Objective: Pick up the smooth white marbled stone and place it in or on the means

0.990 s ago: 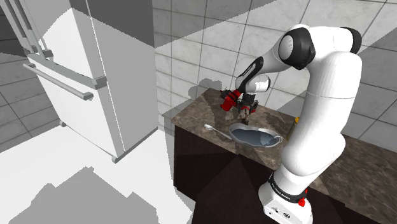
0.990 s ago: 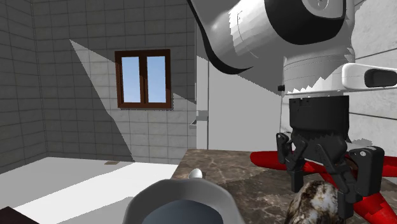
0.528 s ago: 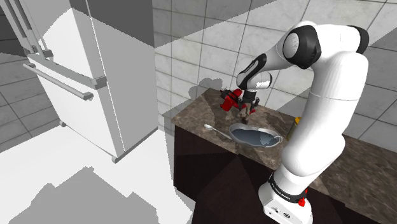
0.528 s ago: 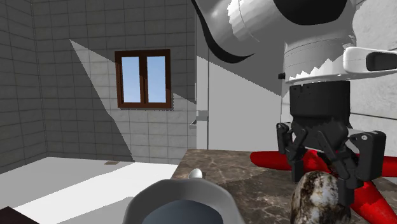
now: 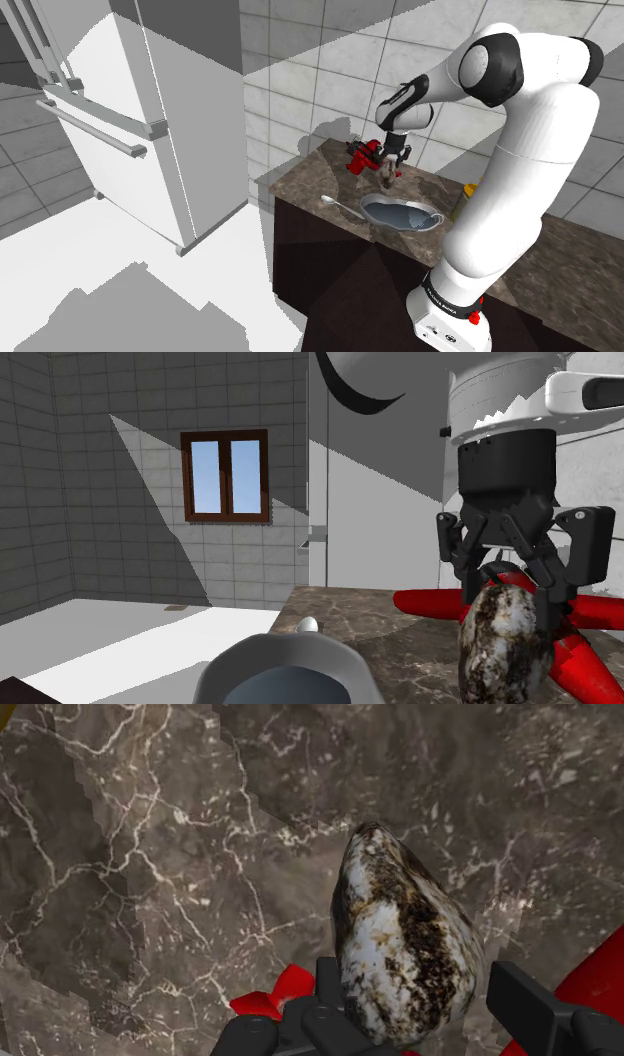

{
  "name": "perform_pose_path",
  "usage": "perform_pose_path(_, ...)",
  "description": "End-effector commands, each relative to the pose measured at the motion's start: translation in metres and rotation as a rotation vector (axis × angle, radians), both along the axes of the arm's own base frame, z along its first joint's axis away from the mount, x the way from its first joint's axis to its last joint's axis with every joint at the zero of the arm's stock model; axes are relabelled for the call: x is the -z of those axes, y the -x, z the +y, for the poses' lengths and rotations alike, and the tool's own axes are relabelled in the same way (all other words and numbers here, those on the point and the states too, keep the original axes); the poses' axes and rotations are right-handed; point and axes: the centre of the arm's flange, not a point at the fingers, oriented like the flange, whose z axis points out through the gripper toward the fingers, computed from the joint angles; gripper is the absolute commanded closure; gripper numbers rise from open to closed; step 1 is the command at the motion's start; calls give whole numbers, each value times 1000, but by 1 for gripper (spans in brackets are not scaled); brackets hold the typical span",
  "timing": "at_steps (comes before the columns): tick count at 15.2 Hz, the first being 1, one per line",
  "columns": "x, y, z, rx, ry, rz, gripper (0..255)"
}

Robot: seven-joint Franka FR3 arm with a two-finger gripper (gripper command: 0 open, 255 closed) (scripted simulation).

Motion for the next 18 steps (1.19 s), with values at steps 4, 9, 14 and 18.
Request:
perform_pose_path(4,-27,-1,0,0,0,0,255)
perform_pose_path(9,-54,-1,0,0,0,0,255)
perform_pose_path(14,-80,-1,0,0,0,0,255)
perform_pose_path(18,-101,-1,0,0,0,0,255)
